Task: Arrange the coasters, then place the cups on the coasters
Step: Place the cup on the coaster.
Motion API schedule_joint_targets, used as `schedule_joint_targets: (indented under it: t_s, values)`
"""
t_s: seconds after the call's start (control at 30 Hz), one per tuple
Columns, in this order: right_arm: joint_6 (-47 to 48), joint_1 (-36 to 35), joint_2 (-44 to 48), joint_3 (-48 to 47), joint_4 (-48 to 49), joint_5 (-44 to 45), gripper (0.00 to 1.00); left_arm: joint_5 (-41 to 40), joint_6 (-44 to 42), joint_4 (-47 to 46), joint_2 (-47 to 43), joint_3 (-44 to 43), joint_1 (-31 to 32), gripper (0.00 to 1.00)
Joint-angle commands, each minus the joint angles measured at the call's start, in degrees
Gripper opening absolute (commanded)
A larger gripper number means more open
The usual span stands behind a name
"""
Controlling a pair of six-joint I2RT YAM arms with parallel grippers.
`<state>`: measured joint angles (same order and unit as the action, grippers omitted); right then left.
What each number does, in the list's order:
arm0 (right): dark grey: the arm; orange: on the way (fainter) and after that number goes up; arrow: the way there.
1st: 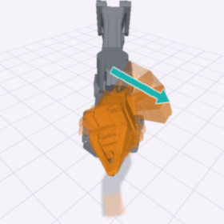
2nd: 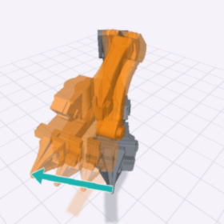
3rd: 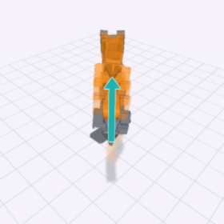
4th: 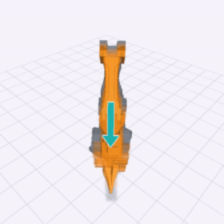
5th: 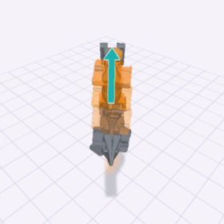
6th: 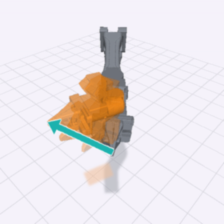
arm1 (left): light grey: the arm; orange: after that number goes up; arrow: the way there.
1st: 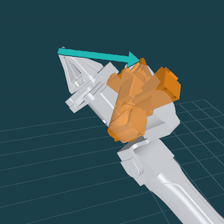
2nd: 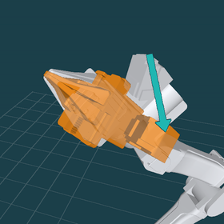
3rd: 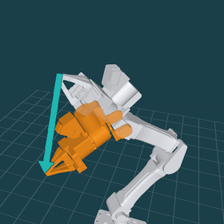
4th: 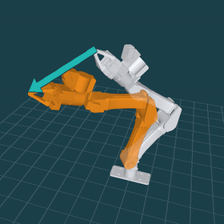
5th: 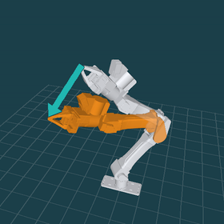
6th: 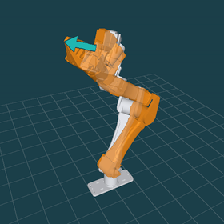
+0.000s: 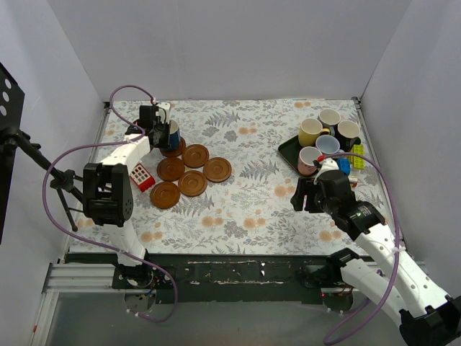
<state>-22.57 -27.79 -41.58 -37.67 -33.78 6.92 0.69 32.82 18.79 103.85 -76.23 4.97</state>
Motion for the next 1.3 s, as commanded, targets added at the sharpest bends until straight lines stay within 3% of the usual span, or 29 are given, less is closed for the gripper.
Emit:
schedule_joint_targets:
  t_s: [0.0,0.37,0.73,1.07,1.27]
  values:
    - [-0.55,-0.25,0.8,-0.21,0.82,0.29,0.75,0.54,0.23,-3.14,-1.02,-0.24,-0.31,0.0]
    - [-0.55,-0.33,0.71,-0.3,0.91,0.38,0.75,-2.18,0.93,-1.74,0.21,-1.2,-0.4,0.01]
    - [-0.55,-0.25,0.45,0.05,1.26,0.29,0.75,-2.89,0.84,-1.47,-0.14,-0.94,-0.4,0.25]
    - [-0.46,-0.25,0.54,0.23,1.17,0.29,0.75,-2.8,1.2,-0.77,-0.75,-1.03,-0.31,0.39]
    - [-0.55,-0.16,0.98,-0.21,0.65,0.55,0.76,-2.27,1.37,-0.33,-2.42,-0.68,-0.31,0.54]
